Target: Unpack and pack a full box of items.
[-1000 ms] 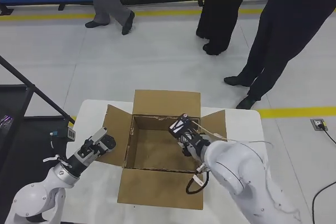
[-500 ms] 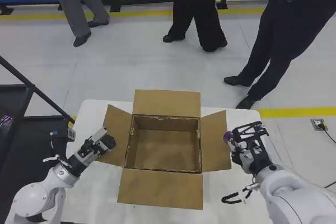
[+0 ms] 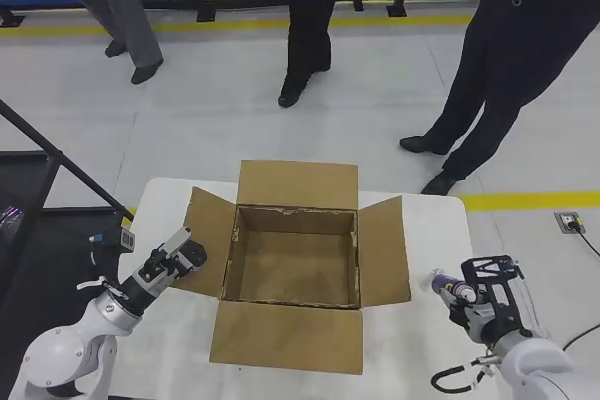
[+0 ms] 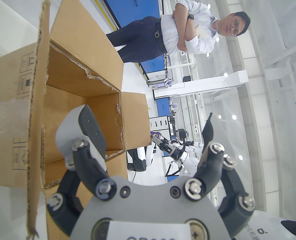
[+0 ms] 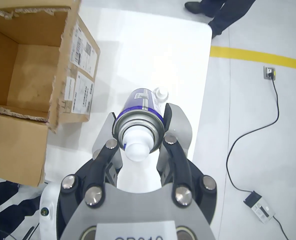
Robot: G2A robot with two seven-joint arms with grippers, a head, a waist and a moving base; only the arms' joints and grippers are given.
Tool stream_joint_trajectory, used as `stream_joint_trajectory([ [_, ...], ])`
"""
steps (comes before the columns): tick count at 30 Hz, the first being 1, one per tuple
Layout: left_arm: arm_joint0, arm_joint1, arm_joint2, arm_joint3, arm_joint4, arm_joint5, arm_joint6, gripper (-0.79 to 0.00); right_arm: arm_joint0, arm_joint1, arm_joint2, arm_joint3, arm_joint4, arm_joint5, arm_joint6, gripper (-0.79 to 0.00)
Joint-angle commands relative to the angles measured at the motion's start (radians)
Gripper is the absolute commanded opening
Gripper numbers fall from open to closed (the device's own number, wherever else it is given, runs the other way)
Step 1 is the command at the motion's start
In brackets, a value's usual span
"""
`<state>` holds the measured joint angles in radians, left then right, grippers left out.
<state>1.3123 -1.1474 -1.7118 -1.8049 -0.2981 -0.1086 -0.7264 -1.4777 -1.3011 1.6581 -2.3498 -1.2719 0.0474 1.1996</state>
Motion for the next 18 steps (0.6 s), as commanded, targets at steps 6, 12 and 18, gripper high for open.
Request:
stream_joint_trajectory([
  [6, 0.000, 0.000, 0.000, 0.000, 0.000, 0.000, 0.000, 0.000, 0.005, 0.005, -0.005, 0.125, 0.048, -0.039, 0.026, -0.785],
  [12, 0.000, 0.000, 0.000, 0.000, 0.000, 0.000, 0.000, 0.000, 0.050, 0.007, -0.046, 0.253, 0.020, -0.013, 0.041, -0.785],
  [18, 0.000, 0.000, 0.000, 0.000, 0.000, 0.000, 0.000, 0.000, 0.086, 0.008, -0.081, 0.343, 0.024, 0.001, 0.031, -0.785],
])
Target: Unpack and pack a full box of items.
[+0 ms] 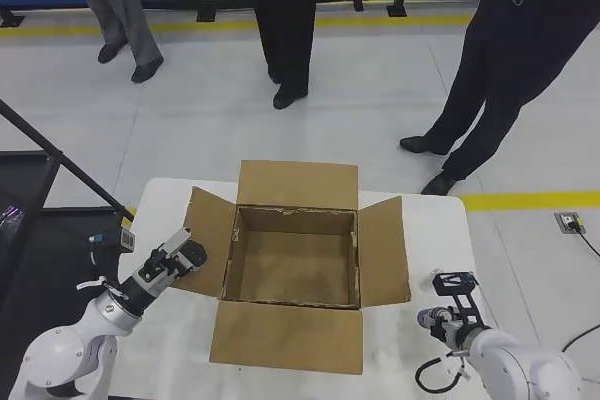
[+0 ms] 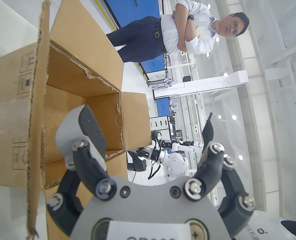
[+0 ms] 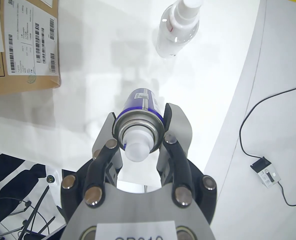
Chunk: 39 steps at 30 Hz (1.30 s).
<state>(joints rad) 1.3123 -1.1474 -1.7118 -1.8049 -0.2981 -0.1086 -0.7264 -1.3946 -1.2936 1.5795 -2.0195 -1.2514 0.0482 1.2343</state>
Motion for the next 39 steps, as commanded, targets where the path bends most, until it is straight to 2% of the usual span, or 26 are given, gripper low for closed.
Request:
stream_joint_trajectory([
  [1, 0.000, 0.000, 0.000, 0.000, 0.000, 0.000, 0.000, 0.000, 0.005, 0.000, -0.005, 0.024, 0.005, 0.003, -0.005, -0.785],
  [7, 0.000, 0.000, 0.000, 0.000, 0.000, 0.000, 0.000, 0.000, 0.015, 0.002, -0.019, 0.053, 0.011, 0.011, -0.015, -0.785],
  [8, 0.000, 0.000, 0.000, 0.000, 0.000, 0.000, 0.000, 0.000, 0.017, 0.002, -0.021, 0.056, 0.013, 0.010, -0.014, -0.699],
  [9, 0.000, 0.000, 0.000, 0.000, 0.000, 0.000, 0.000, 0.000, 0.018, 0.003, -0.022, 0.059, 0.014, 0.010, -0.014, -0.650],
  [20, 0.000, 0.000, 0.000, 0.000, 0.000, 0.000, 0.000, 0.000, 0.048, 0.007, -0.042, 0.122, 0.034, 0.009, -0.022, -0.588],
  [26, 0.000, 0.000, 0.000, 0.000, 0.000, 0.000, 0.000, 0.000, 0.059, 0.009, -0.048, 0.142, 0.042, 0.009, -0.022, -0.483],
  [29, 0.000, 0.000, 0.000, 0.000, 0.000, 0.000, 0.000, 0.000, 0.063, 0.011, -0.050, 0.149, 0.045, 0.009, -0.024, -0.419],
  [30, 0.000, 0.000, 0.000, 0.000, 0.000, 0.000, 0.000, 0.000, 0.064, 0.011, -0.051, 0.149, 0.045, 0.010, -0.024, -0.354],
  [31, 0.000, 0.000, 0.000, 0.000, 0.000, 0.000, 0.000, 0.000, 0.065, 0.012, -0.051, 0.149, 0.045, 0.010, -0.024, -0.225],
  [32, 0.000, 0.000, 0.000, 0.000, 0.000, 0.000, 0.000, 0.000, 0.066, 0.012, -0.052, 0.147, 0.045, 0.011, -0.023, -0.191],
  [36, 0.000, 0.000, 0.000, 0.000, 0.000, 0.000, 0.000, 0.000, 0.063, 0.015, -0.049, 0.128, 0.040, 0.017, -0.016, -0.105],
  [39, 0.000, 0.000, 0.000, 0.000, 0.000, 0.000, 0.000, 0.000, 0.065, 0.017, -0.046, 0.111, 0.031, 0.020, -0.008, -0.074],
])
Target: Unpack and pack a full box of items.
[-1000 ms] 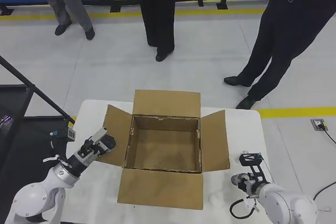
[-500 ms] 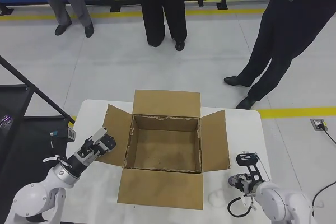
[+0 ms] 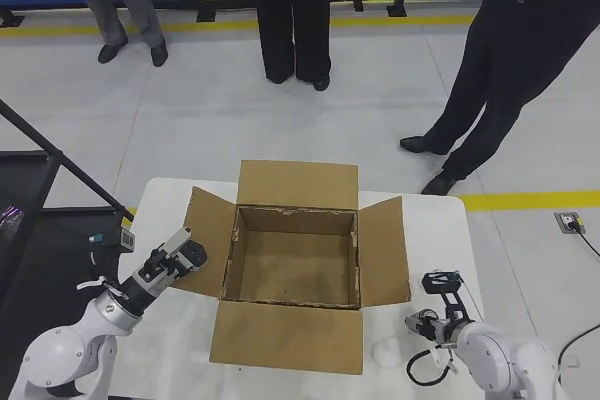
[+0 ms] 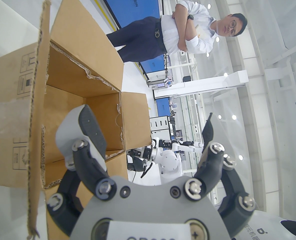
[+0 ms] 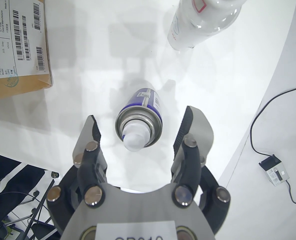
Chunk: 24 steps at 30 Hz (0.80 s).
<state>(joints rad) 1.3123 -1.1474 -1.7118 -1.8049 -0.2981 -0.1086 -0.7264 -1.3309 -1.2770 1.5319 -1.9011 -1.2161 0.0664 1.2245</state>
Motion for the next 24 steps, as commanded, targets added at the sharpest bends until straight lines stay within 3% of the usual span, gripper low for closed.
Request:
stream_joint_trajectory([
  [1, 0.000, 0.000, 0.000, 0.000, 0.000, 0.000, 0.000, 0.000, 0.000, 0.002, 0.007, -0.023, -0.011, 0.008, 0.001, -0.052],
  [3, 0.000, 0.000, 0.000, 0.000, 0.000, 0.000, 0.000, 0.000, -0.014, 0.004, 0.025, -0.079, -0.018, 0.020, -0.003, -0.006],
  [7, 0.000, 0.000, 0.000, 0.000, 0.000, 0.000, 0.000, 0.000, -0.055, 0.009, 0.087, -0.244, -0.030, 0.053, 0.013, 0.000],
  [12, 0.002, 0.000, -0.002, -0.002, 0.003, -0.001, 0.011, 0.000, -0.079, 0.012, 0.181, -0.407, 0.094, 0.025, -0.031, 0.000],
  [19, 0.017, 0.009, -0.073, -0.018, 0.060, -0.009, 0.083, 0.000, 0.007, 0.021, 0.225, -0.321, 0.390, -0.143, -0.111, 0.000],
  [24, 0.036, 0.019, -0.131, -0.035, 0.114, 0.016, 0.079, 0.000, 0.021, 0.022, 0.217, -0.306, 0.411, -0.161, -0.104, 0.000],
])
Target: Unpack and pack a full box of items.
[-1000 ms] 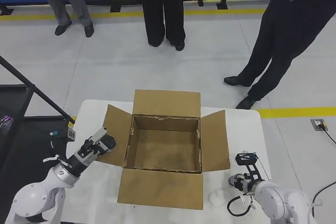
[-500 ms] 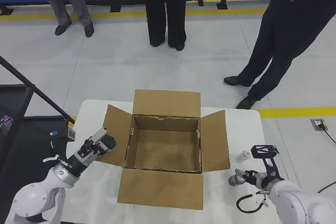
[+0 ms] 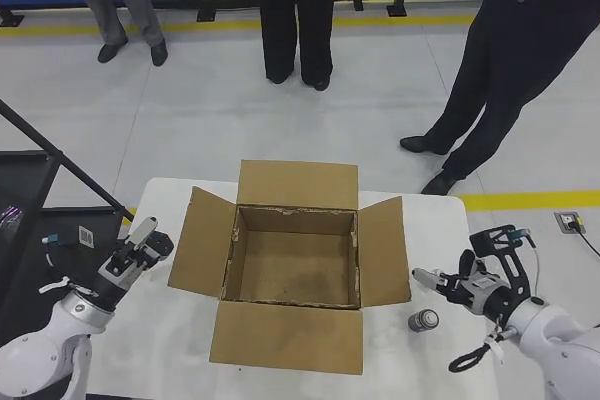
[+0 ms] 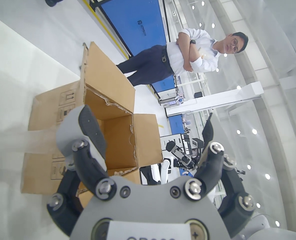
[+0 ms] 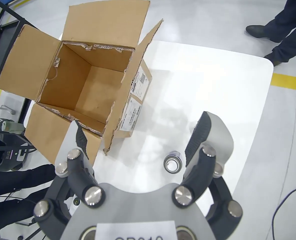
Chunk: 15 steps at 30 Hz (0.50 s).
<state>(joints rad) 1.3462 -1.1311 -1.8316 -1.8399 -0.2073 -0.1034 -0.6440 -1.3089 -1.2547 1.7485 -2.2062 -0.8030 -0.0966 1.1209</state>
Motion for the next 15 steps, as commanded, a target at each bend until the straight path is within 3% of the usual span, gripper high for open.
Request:
stream_joint_trajectory([
  [1, 0.002, 0.005, -0.016, 0.003, 0.040, 0.021, -0.003, 0.000, -0.001, 0.000, 0.000, -0.001, -0.002, 0.002, 0.000, 0.000],
  [5, -0.017, 0.010, 0.012, 0.028, 0.092, 0.065, -0.022, 0.000, 0.002, 0.001, -0.032, 0.031, 0.018, -0.009, -0.038, 0.000],
  [12, -0.060, 0.014, 0.088, 0.066, 0.178, 0.095, -0.007, 0.000, 0.122, 0.006, -0.108, 0.213, 0.157, -0.044, -0.037, 0.000],
  [14, -0.065, 0.014, 0.102, 0.070, 0.183, 0.096, -0.001, -0.049, 0.146, 0.008, -0.122, 0.257, 0.172, -0.048, -0.037, 0.000],
  [15, -0.066, 0.014, 0.109, 0.071, 0.187, 0.099, -0.001, -0.139, 0.157, 0.009, -0.133, 0.273, 0.183, -0.051, -0.036, 0.000],
])
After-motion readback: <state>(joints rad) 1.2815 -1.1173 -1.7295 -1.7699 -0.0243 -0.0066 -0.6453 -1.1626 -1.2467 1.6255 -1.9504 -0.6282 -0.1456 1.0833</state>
